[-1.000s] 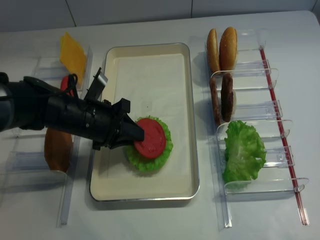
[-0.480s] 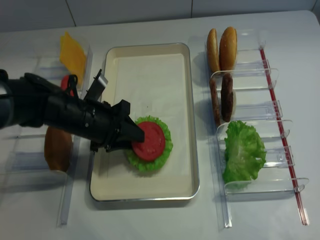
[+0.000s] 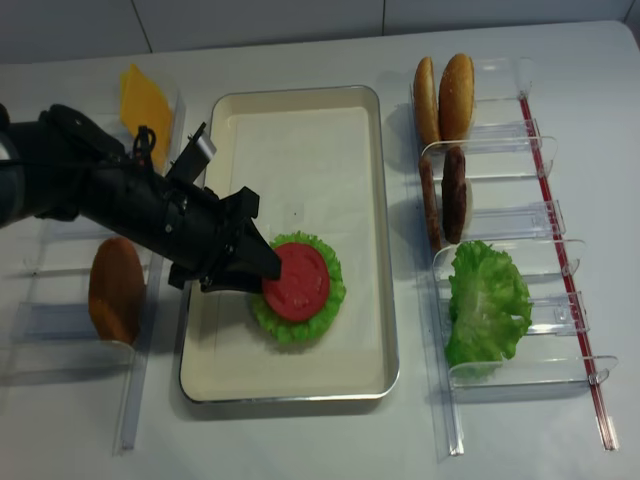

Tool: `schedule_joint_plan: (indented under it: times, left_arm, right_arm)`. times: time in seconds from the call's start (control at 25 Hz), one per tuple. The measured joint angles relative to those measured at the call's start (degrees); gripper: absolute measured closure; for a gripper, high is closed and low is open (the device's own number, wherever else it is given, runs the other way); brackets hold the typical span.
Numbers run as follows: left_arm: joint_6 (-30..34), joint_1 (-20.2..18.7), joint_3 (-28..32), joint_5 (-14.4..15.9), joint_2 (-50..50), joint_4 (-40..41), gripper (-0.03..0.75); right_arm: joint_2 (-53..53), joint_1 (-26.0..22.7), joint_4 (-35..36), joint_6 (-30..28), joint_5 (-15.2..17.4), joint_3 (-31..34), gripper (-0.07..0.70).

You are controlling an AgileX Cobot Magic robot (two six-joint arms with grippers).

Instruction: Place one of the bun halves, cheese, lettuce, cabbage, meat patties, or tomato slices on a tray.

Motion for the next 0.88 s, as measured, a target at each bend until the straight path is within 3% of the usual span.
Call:
schedule_joint_plan:
  times: [0.36,0.64,0.88]
  left_arm:
    - [-9.0,0.0,-7.4,6.1,0.0,12.0,0.426]
    - [-18.1,0.0,-16.5,7.1,-0.4,23.0,0.426]
    - [-24.5,0.0,-18.6,7.9,-5.4,32.2,0.426]
  right_arm:
    - [0.0,0.0,0.0,0.0,0.0,0.0,0.242]
    - [0.0,0.0,0.0,0.0,0.0,0.0,0.242]
    - [0.0,0.0,0.0,0.0,0.0,0.0,0.242]
